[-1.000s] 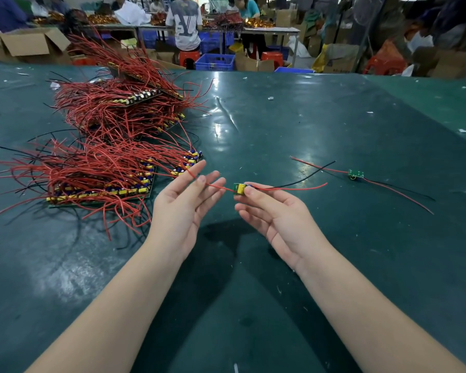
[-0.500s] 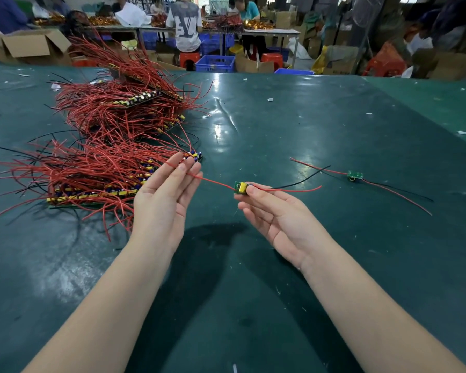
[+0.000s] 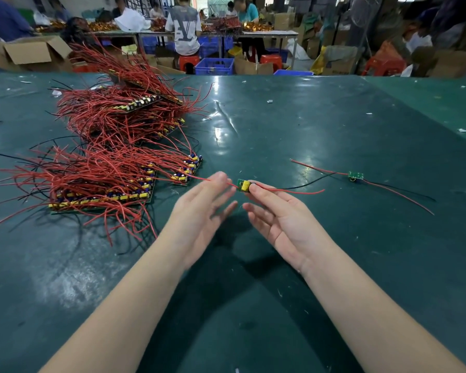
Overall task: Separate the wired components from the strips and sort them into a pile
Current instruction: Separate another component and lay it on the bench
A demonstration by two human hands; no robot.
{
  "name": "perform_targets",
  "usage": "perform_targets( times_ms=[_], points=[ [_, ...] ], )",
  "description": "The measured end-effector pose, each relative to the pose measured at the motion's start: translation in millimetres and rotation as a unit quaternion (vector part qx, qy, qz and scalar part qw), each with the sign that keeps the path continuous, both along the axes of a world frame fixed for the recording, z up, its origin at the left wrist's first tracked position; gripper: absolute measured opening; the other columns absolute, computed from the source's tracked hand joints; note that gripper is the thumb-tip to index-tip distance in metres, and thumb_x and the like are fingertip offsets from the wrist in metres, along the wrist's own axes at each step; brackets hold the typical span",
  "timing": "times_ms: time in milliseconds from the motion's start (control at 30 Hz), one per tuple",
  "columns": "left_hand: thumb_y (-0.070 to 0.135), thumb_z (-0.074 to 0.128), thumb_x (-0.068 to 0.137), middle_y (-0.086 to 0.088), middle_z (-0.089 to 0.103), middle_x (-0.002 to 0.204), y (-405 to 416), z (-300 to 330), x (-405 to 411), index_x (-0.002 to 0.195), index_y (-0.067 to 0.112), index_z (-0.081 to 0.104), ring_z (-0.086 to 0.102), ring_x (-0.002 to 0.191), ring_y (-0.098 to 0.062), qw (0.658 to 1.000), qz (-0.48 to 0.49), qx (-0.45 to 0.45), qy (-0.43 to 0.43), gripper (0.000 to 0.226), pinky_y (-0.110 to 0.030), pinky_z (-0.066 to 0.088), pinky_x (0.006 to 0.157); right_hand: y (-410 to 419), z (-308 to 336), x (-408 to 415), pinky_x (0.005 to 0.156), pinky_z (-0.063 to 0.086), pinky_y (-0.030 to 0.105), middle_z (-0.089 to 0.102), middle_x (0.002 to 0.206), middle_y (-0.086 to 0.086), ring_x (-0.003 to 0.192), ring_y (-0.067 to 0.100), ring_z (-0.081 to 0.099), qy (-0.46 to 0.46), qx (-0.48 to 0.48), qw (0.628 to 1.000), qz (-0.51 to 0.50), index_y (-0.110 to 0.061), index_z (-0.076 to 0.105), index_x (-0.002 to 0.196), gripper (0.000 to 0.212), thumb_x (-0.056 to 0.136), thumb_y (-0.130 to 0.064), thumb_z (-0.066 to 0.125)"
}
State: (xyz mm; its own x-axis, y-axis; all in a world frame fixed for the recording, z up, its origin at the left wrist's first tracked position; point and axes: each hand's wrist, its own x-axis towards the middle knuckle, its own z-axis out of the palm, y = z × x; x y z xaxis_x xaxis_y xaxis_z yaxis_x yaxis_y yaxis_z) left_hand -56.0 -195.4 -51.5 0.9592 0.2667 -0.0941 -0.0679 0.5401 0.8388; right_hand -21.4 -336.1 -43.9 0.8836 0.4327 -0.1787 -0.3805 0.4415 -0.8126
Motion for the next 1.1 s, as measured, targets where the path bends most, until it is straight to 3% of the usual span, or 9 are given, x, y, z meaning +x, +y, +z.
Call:
perform_targets(
  times_ms=[167, 300, 467, 667, 900, 1100],
  points=[
    [0.014, 0.068, 0.072, -0.009, 0.074, 0.101, -5, -8, -2, 0.101, 0.006, 0.070, 0.070, 0.094, -0.016, 0.998, -0.041, 0.039, -0.029, 0.030, -0.023, 0.056, 0.081, 2, -4, -1, 0.057, 0.049, 0.016, 0.063, 0.077, -0.005, 0.057, 0.003, 0.050, -0.029, -0.061, 0.998, 0.004, -0.011, 0.076, 0.095, 0.012, 0.085, -0.014, 0.070],
    [0.011, 0.068, 0.071, -0.013, 0.074, 0.092, -5, -8, -1, 0.092, 0.004, 0.072, 0.072, 0.083, -0.019, 1.000, -0.016, 0.011, -0.023, 0.023, -0.024, 0.057, 0.073, -1, 1, 4, 0.051, 0.049, 0.016, 0.053, 0.062, -0.007, 0.051, 0.004, 0.052, -0.002, -0.053, 0.997, -0.059, -0.009, 0.072, 0.098, 0.019, 0.085, -0.022, 0.070],
    [0.011, 0.069, 0.072, -0.015, 0.074, 0.091, -2, -4, -3, 0.091, 0.003, 0.072, 0.073, 0.087, -0.022, 1.000, -0.005, -0.006, -0.018, 0.021, -0.023, 0.057, 0.071, -15, 4, 17, 0.047, 0.048, 0.016, 0.054, 0.061, -0.006, 0.049, 0.005, 0.053, 0.007, -0.036, 0.988, -0.151, -0.016, 0.077, 0.081, 0.019, 0.093, -0.018, 0.062],
    [0.010, 0.069, 0.073, -0.013, 0.074, 0.092, 4, -1, -4, 0.096, 0.000, 0.069, 0.072, 0.088, -0.021, 0.998, -0.003, -0.052, -0.026, 0.025, -0.023, 0.057, 0.071, -25, 7, 23, 0.045, 0.046, 0.013, 0.054, 0.057, -0.008, 0.049, 0.003, 0.054, -0.064, -0.078, 0.985, -0.137, -0.016, 0.076, 0.084, 0.016, 0.093, -0.014, 0.062],
    [0.009, 0.068, 0.073, -0.011, 0.074, 0.089, 12, 3, -3, 0.094, -0.001, 0.067, 0.073, 0.085, -0.020, 0.996, 0.021, -0.080, -0.034, 0.024, -0.021, 0.057, 0.069, -31, 8, 30, 0.058, 0.054, 0.016, 0.070, 0.072, 0.005, 0.065, 0.012, 0.069, -0.004, 0.048, 0.992, -0.114, -0.010, 0.078, 0.069, 0.032, 0.095, -0.014, 0.059],
    [0.011, 0.069, 0.072, -0.011, 0.074, 0.091, 9, 2, -3, 0.096, -0.001, 0.068, 0.073, 0.088, -0.019, 0.997, 0.014, -0.073, -0.025, 0.027, -0.021, 0.056, 0.070, -30, 9, 29, 0.062, 0.056, 0.017, 0.073, 0.078, 0.008, 0.074, 0.014, 0.072, 0.052, 0.158, 0.980, -0.105, -0.003, 0.077, 0.071, 0.028, 0.093, -0.009, 0.060]
  ],
)
